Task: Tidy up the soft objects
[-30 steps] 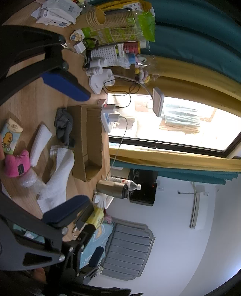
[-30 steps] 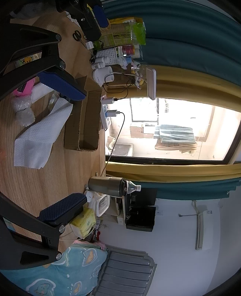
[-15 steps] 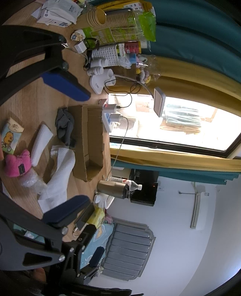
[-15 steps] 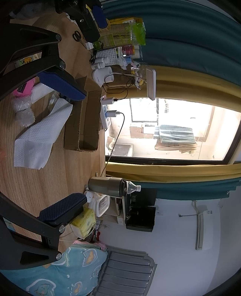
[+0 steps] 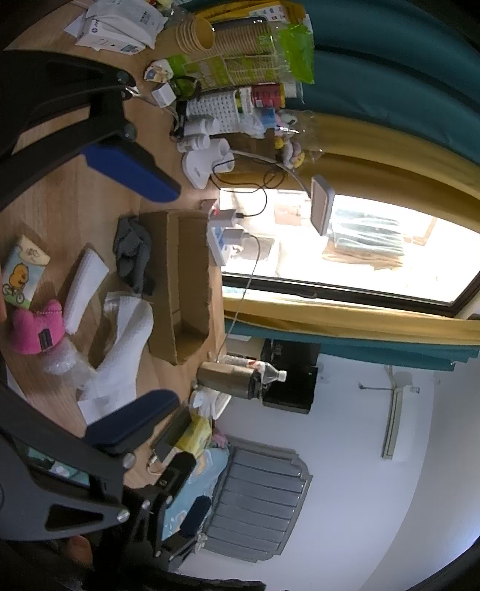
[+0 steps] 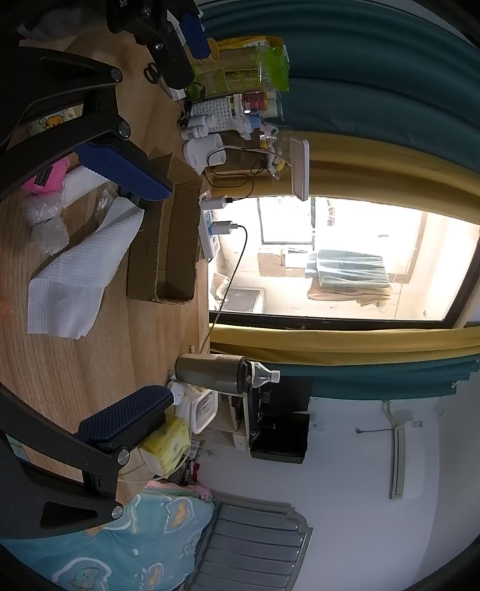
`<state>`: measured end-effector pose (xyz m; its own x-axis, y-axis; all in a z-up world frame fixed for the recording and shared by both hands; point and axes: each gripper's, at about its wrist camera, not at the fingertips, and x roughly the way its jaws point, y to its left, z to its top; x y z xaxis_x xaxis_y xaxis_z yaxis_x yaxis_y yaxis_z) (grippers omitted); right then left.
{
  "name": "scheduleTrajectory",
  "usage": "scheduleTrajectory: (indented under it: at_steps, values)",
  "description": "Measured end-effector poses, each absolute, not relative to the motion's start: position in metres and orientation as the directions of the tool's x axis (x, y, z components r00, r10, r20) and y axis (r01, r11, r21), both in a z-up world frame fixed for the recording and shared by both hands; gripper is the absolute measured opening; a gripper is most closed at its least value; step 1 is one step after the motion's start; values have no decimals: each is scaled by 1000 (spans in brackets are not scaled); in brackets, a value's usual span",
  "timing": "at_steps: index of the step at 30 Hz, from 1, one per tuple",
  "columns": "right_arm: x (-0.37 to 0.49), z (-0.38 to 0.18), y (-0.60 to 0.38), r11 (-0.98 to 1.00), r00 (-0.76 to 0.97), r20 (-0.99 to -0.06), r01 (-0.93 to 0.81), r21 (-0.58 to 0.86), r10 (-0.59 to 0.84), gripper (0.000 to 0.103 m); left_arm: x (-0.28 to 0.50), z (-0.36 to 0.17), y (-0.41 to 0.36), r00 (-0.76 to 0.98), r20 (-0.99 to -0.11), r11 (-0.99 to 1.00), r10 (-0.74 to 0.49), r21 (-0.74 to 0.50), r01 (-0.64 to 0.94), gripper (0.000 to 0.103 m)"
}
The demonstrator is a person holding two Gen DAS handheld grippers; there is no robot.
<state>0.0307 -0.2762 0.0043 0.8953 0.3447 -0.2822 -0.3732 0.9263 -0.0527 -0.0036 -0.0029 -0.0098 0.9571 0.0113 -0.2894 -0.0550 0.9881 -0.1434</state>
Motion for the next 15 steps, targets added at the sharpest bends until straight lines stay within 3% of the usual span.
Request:
scheduleTrajectory:
  at_steps: [15]
  values:
    - [30,5,-274,926,895,-280,-374,-51,347,102,-3,-10,-2,956,-292,988,10,-145,-54,102]
